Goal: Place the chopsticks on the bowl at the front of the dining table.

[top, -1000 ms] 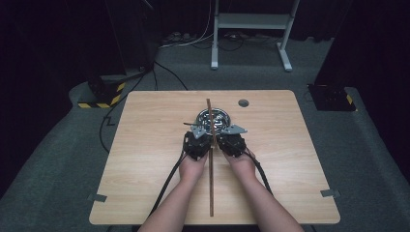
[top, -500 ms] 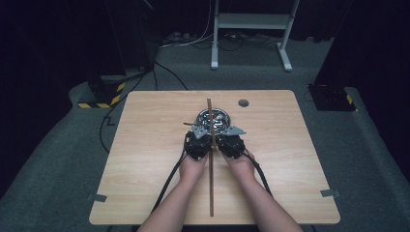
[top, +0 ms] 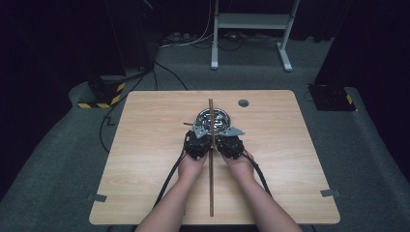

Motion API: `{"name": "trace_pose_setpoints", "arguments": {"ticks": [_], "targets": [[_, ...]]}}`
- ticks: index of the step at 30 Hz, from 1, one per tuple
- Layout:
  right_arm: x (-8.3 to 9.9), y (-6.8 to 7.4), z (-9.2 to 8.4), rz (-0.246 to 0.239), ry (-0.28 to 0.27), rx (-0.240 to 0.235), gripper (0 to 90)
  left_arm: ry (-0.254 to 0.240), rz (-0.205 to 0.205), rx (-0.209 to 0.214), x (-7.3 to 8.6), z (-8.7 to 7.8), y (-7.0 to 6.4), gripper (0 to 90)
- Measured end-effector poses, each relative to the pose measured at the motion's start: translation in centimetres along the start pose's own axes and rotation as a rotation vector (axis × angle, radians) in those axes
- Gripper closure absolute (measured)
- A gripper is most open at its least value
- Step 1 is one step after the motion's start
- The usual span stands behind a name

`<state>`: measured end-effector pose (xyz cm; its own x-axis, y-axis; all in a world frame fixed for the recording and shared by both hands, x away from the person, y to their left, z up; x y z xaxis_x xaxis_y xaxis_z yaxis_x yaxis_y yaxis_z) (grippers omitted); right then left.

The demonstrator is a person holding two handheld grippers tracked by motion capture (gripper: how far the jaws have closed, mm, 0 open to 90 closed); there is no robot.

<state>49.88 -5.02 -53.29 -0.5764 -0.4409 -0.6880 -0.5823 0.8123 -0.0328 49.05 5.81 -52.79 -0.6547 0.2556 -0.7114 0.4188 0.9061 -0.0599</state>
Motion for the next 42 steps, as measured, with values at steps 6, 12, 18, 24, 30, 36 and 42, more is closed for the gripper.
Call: {"name": "trace_pose_setpoints", "arguments": {"ticks": [6,12,18,24,30,36,42], "targets": [[0.1,-0.2,0.1,0.001,0.01,0.021,75.2,-0.004,-0.014,-0.013,0.1,-0.1,0.5,77.9],[0.0,-1.1,-0.5,0.026,-0.016,0.05,75.3,-0.019,-0.028,-0.016,0.0,-0.4,0.9,77.6],[-0.8,-1.0,-0.6,0.024,-0.034,0.053,75.3,-0.032,-0.04,-0.004,-0.2,-0.2,0.7,77.6],[-1.0,-0.8,-0.4,0.018,-0.028,0.055,75.4,-0.034,-0.038,0.004,-0.4,-0.1,0.6,77.6],[-1.1,-0.5,-0.3,0.013,-0.031,0.055,75.3,-0.031,-0.038,0.015,-0.4,0.1,0.5,77.7],[-1.0,-0.1,-0.3,0.003,-0.025,0.055,75.8,-0.03,-0.02,0.016,-0.5,0.1,0.4,80.0],[-1.0,0.0,-0.4,0.005,-0.025,0.056,75.9,-0.025,0.007,0.016,-0.5,0.1,0.4,81.1]]}}
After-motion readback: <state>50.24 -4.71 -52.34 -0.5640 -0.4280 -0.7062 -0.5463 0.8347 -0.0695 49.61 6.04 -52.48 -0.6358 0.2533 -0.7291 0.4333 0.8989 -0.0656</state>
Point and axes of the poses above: each handheld gripper's, and its own axes: z roughly forward along the jaws, x roughly out of its underside, y roughly to its left, the point moved 5 cm from there along z, roughly forward along the jaws, and after that the axes turned 10 degrees about y, right-handed, at the moved point
